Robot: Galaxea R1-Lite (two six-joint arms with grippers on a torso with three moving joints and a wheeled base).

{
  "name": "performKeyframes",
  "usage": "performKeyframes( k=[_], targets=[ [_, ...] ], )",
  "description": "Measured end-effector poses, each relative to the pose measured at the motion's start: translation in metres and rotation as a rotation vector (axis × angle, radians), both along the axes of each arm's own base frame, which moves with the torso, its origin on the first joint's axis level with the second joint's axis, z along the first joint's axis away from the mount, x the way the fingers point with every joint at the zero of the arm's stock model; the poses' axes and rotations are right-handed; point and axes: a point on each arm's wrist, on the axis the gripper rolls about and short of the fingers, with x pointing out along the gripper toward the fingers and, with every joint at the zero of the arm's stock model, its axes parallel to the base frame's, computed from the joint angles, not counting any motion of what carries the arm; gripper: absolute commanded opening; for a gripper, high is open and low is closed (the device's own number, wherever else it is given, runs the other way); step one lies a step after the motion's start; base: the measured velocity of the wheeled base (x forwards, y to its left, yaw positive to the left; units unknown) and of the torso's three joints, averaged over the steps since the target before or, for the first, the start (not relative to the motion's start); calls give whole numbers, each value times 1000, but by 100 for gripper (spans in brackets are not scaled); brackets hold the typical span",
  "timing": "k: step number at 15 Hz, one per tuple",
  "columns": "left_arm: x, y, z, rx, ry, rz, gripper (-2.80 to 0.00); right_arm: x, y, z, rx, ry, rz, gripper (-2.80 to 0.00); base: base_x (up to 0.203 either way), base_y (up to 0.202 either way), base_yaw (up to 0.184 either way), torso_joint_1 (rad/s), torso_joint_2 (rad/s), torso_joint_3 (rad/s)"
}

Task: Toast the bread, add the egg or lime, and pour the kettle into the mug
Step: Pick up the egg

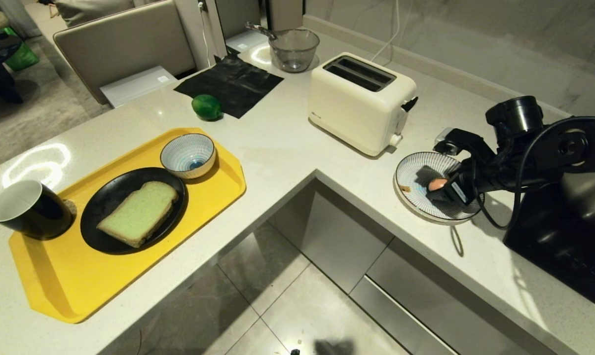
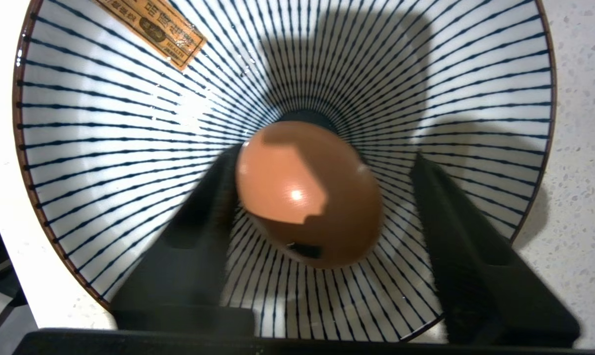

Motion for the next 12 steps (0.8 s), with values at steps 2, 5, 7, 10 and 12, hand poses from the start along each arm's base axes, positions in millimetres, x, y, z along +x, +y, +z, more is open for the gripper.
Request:
performKeyframes(
  k=[2, 5, 7, 10, 12],
  targets=[
    [0, 0, 0, -1, 0, 0, -280, 0, 0, -1, -1, 3, 0, -280, 0, 0, 0, 0, 0, 0],
    [0, 0, 0, 0, 0, 1, -280, 0, 0, -1, -1, 3, 0, -280, 0, 0, 0, 0, 0, 0],
    [0, 0, 0, -1, 0, -1, -280, 0, 0, -1, 0, 3, 0, -280, 0, 0, 0, 0, 0, 0],
    [0, 0, 0, 0, 0, 1, -280, 0, 0, 0, 0, 2, 0, -280, 0, 0, 0, 0, 0, 0],
    [0, 0, 0, 0, 0, 1, -280, 0, 0, 0, 2, 0, -1, -280, 0, 0, 0, 0, 0, 0]
  ],
)
